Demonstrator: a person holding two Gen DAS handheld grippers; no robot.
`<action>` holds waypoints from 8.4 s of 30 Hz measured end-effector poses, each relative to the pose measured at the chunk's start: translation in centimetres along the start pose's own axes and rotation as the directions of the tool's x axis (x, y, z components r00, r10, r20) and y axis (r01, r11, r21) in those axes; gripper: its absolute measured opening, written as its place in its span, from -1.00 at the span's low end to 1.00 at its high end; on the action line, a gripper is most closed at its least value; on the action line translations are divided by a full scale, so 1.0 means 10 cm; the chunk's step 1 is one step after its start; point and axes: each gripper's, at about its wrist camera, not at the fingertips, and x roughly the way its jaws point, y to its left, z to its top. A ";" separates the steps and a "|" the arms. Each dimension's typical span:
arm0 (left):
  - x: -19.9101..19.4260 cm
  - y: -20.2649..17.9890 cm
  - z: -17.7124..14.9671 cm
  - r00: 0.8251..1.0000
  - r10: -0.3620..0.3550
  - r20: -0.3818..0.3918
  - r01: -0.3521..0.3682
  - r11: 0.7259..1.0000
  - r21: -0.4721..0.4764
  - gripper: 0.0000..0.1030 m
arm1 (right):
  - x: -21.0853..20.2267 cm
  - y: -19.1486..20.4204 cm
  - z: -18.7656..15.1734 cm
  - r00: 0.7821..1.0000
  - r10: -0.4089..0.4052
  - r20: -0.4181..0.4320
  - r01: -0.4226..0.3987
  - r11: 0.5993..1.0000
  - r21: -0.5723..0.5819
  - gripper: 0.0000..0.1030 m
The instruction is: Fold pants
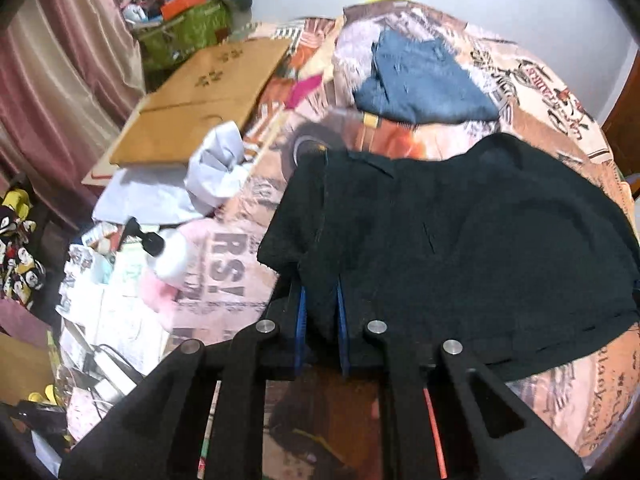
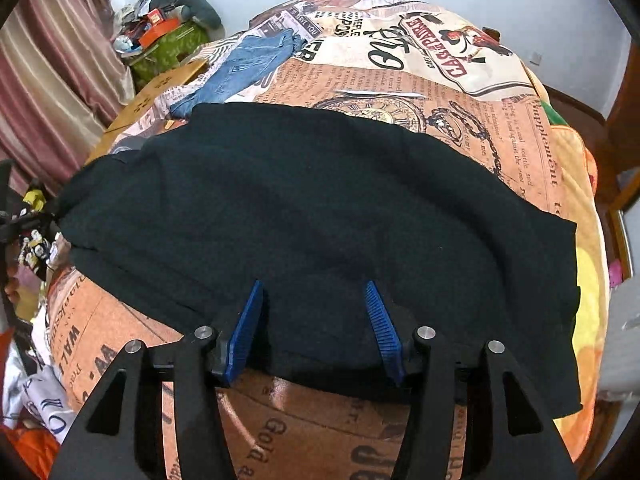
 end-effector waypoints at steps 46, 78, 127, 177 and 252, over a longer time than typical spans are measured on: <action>0.46 -1.76 0.22 1.000 -0.026 0.007 0.023 0.956 0.294 0.15 | 0.00 -2.11 -0.23 0.988 -0.148 0.042 0.103 0.841 0.532 -0.56; 0.40 -1.75 0.29 0.998 -0.052 -0.029 0.059 0.949 0.311 0.17 | 0.03 -2.16 0.31 0.952 -0.306 -0.007 0.287 0.882 0.373 -0.77; -0.34 -2.51 -0.22 0.920 -0.377 -0.109 0.371 0.744 0.556 -0.87 | -0.09 0.63 0.04 0.982 0.175 0.070 -0.159 0.969 -0.188 -0.83; 0.20 -3.59 0.01 0.907 -0.356 -0.225 0.421 0.757 0.499 0.57 | -0.39 -1.88 -1.16 0.973 0.019 0.228 -0.199 0.566 0.800 0.08; -0.67 -1.45 0.39 0.901 -0.361 0.240 0.304 0.921 0.242 0.58 | -0.86 0.46 1.01 0.913 0.145 0.381 -0.202 0.973 0.114 -0.88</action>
